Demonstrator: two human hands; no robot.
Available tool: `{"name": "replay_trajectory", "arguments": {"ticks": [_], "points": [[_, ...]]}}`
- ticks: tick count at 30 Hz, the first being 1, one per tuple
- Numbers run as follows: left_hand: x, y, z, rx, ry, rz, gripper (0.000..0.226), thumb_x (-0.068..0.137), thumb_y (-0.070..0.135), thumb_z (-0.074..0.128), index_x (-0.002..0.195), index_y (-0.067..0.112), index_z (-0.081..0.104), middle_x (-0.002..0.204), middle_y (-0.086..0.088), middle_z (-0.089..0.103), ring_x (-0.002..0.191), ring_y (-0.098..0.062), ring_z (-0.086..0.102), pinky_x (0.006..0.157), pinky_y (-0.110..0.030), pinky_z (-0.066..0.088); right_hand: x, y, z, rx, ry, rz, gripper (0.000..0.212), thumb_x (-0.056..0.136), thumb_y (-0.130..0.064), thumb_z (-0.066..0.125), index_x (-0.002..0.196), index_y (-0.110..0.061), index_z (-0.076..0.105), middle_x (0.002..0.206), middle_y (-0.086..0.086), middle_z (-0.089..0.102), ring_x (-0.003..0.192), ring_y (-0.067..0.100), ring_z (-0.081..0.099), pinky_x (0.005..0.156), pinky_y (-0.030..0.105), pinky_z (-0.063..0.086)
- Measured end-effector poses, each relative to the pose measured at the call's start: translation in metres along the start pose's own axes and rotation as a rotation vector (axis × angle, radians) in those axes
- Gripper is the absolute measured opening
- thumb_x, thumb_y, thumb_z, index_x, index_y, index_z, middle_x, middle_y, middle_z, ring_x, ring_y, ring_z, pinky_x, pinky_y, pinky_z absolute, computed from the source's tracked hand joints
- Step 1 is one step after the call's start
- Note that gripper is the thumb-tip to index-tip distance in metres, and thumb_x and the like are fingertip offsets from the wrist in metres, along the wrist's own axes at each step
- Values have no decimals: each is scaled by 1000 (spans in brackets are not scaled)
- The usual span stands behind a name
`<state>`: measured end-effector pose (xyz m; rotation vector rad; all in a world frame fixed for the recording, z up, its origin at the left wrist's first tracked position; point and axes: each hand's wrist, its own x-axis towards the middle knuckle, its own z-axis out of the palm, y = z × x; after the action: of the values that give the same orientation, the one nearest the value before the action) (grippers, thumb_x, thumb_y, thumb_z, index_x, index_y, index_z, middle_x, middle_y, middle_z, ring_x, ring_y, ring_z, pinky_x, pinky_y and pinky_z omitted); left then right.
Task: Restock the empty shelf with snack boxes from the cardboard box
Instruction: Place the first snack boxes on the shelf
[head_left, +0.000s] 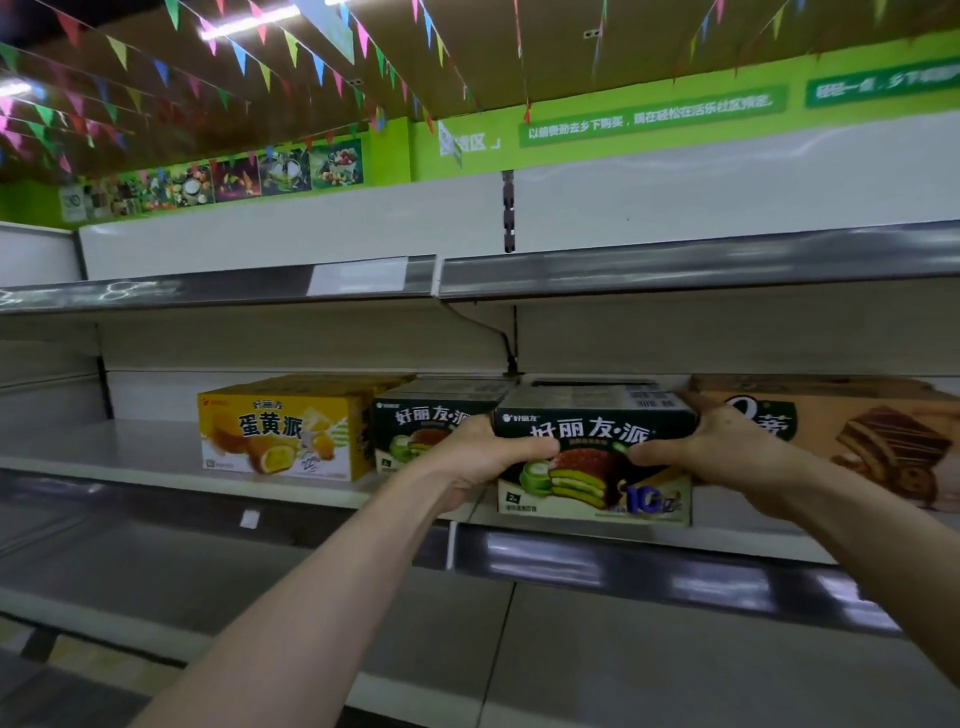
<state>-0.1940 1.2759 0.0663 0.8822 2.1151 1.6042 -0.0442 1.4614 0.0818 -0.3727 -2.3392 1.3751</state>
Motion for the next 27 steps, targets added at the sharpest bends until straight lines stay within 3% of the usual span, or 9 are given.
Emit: {"name": "replay_trajectory", "arguments": {"ticks": [2,5,8,11,15,20,23,25,27], "points": [[9,-1,11,12,-16,-13,58,59,23,90,111,14,64,108,-5,72,106,-20,66,104,-38,46,3,12,-3,16,27,14,48,75,-8,79,112,-24,53,98,2,67,89,19,66,72,27,53],[19,2,18,124,26,0,77,70,10,85,137,12,47,124,-3,63,114,-19,59,106,-34,43,11,24,-1,65,80,2,56,75,-5,79,115,-30,48,98,0,68,91,19,65,78,29,51],[22,14,22,330,91,82,108,74,16,84,154,27,13,153,-4,36,136,-23,40,111,-31,34,22,29,0,85,59,-12,63,75,5,76,124,-24,49,98,-2,65,91,14,63,75,24,50],[30,27,23,726,118,132,115,76,32,82,154,34,-3,161,-1,17,147,-24,21,119,-41,22,32,31,0,68,41,-27,66,75,11,73,125,-22,46,96,-5,61,85,5,58,63,16,47],[44,37,18,1314,206,189,102,76,59,71,153,23,15,153,-6,35,141,-25,27,113,-44,19,49,37,3,-2,109,-51,64,73,7,76,126,-15,47,108,1,61,91,13,58,62,14,46],[73,28,17,1483,219,235,86,81,60,64,147,16,33,154,-4,34,147,-23,15,116,-55,6,77,42,14,-84,207,-45,72,74,0,78,135,-15,41,116,4,58,105,24,58,92,41,52],[86,26,21,1492,206,260,67,86,54,61,137,13,48,150,-8,39,144,-25,24,115,-60,3,89,38,16,-109,242,-80,72,77,1,74,138,-9,38,124,7,55,116,27,54,97,38,47],[88,23,25,1460,162,226,75,86,51,63,144,12,38,153,-11,31,142,-27,27,116,-60,2,91,38,15,-148,211,-76,75,76,0,75,139,-9,36,126,10,56,116,25,55,99,39,47],[84,18,29,1455,119,172,95,81,46,70,152,15,15,157,-16,18,145,-32,19,117,-59,-2,90,41,11,-233,151,-70,89,73,-2,78,144,-11,25,126,10,53,118,28,54,101,43,46]]}}
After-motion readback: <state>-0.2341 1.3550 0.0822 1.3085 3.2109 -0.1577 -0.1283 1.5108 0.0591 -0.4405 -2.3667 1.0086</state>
